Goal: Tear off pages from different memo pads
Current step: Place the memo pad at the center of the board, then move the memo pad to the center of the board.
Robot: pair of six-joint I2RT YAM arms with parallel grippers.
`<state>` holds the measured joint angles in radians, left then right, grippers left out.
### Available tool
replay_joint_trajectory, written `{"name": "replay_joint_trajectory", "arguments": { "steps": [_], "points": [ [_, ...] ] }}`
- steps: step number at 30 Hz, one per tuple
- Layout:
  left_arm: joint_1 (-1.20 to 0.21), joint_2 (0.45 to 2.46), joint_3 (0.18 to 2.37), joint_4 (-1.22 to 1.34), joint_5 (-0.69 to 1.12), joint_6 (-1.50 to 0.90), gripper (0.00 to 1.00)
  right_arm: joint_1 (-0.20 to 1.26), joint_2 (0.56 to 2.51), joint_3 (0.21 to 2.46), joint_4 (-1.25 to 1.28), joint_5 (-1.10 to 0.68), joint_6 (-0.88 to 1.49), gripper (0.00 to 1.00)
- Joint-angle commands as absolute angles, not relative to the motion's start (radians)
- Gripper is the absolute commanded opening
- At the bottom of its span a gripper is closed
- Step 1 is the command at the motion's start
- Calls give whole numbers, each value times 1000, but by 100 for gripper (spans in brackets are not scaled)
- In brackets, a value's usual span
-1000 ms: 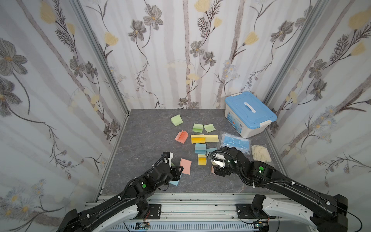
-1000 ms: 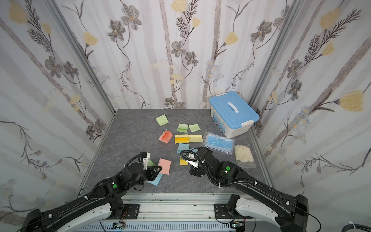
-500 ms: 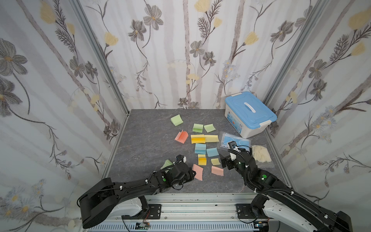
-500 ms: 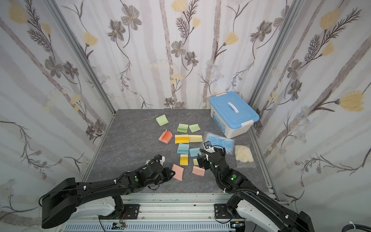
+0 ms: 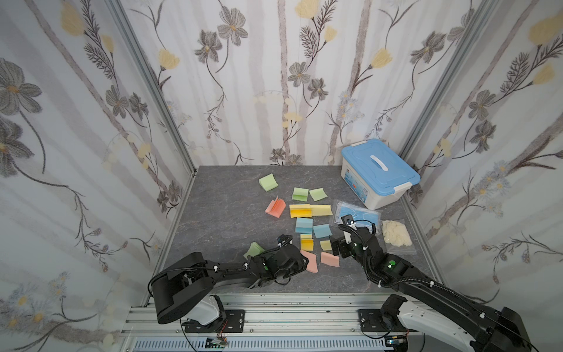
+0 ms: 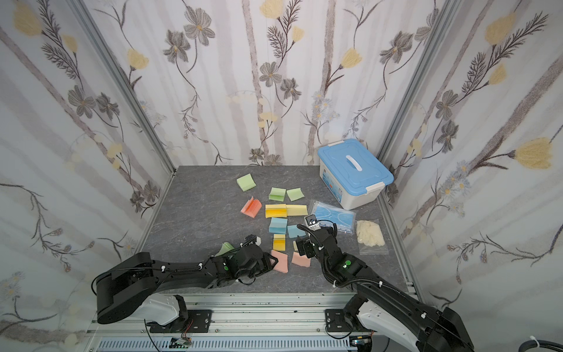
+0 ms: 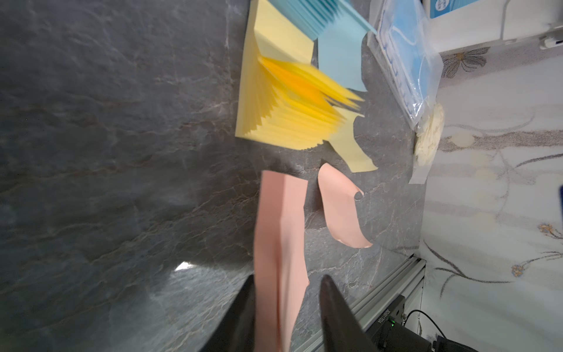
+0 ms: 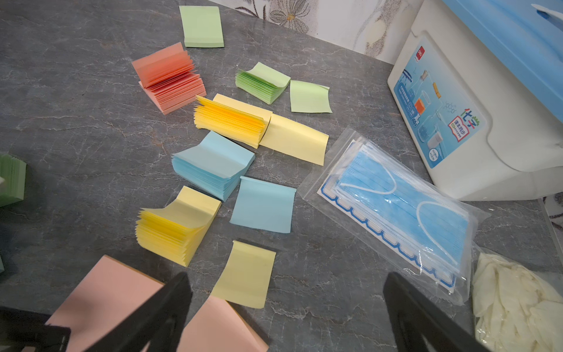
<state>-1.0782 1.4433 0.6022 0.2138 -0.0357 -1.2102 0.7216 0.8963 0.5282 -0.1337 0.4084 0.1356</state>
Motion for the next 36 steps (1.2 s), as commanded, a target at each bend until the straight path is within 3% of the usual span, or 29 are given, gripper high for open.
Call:
{"name": "replay_joint_trajectory", "arguments": {
  "steps": [1, 7, 10, 15, 22, 29, 36],
  "points": [
    [-1084, 1376, 686, 15, -128, -1090, 64, 723, 905, 534, -106, 395, 157, 100],
    [-1086, 1143, 795, -318, -370, -887, 78, 724, 917, 543, -109, 406, 158, 100],
    [-1046, 1080, 852, -413, -467, -782, 80, 724, 930, 546, -109, 410, 161, 100],
    [-837, 1119, 894, -350, -371, -654, 81, 724, 975, 555, -110, 398, 170, 100],
    [-593, 1437, 1049, -196, -163, -550, 85, 724, 1015, 565, -124, 385, 173, 100],
    [-545, 1905, 1503, -413, -210, -357, 86, 727, 1044, 571, -124, 374, 178, 100],
    [-510, 2172, 1806, -548, -217, -237, 87, 728, 1071, 580, -124, 366, 178, 100]
  ]
}}
